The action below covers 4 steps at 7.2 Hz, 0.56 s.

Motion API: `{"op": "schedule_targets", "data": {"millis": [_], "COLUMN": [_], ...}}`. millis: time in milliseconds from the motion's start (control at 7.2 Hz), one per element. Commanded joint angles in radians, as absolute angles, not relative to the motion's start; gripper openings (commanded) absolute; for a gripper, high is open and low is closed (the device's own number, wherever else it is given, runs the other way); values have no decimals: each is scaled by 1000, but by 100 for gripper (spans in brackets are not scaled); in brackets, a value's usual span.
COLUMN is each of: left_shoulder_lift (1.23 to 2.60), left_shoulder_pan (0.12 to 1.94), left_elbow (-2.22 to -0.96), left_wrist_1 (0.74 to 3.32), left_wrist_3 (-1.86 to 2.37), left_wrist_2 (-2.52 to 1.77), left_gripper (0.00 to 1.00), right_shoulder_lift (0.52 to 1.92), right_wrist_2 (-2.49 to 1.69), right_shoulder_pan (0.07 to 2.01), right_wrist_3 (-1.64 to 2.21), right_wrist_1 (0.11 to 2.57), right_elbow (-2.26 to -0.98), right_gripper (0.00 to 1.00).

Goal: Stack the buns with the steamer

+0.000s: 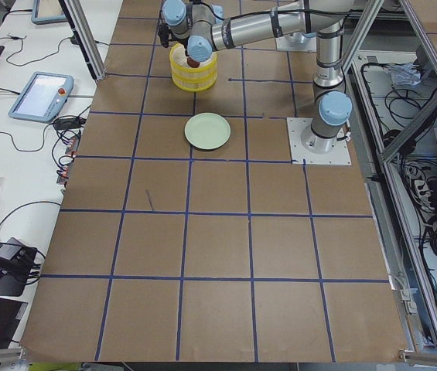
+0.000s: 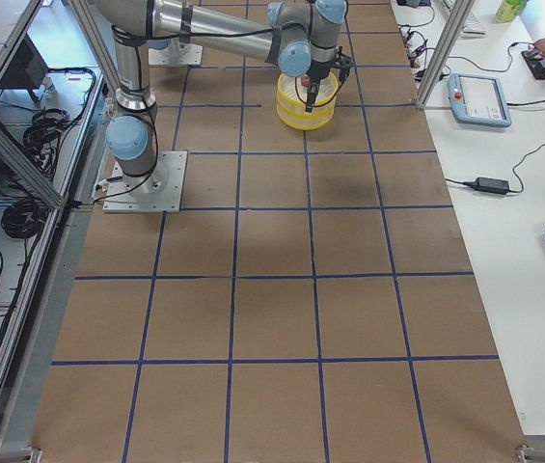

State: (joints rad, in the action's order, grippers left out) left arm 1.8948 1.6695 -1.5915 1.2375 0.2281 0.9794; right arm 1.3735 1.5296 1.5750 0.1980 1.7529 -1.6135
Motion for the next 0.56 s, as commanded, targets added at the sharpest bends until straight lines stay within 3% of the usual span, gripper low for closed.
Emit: {"op": "schedule_targets", "data": {"millis": [0,278,417], "left_shoulder_lift": [1830,1751,1734], "left_shoulder_pan": [1675,1683,1686], "left_elbow": [-1580,-1510,-1464], "left_wrist_1": [1227,1320,1441], "left_wrist_3": [256,244,224], "left_wrist_2": [989,1198,1280], "left_gripper": [100,100,100], "right_shoulder_lift": [1503,1564,1598], "right_wrist_2": [1517,1529,1532], "right_shoulder_pan": [1496,1517,1529], "right_wrist_3": [106,101,85], "right_wrist_1": [1598,1394,1388], "right_elbow": [-1568,-1444,-1442], "right_gripper": [96,96,97]}}
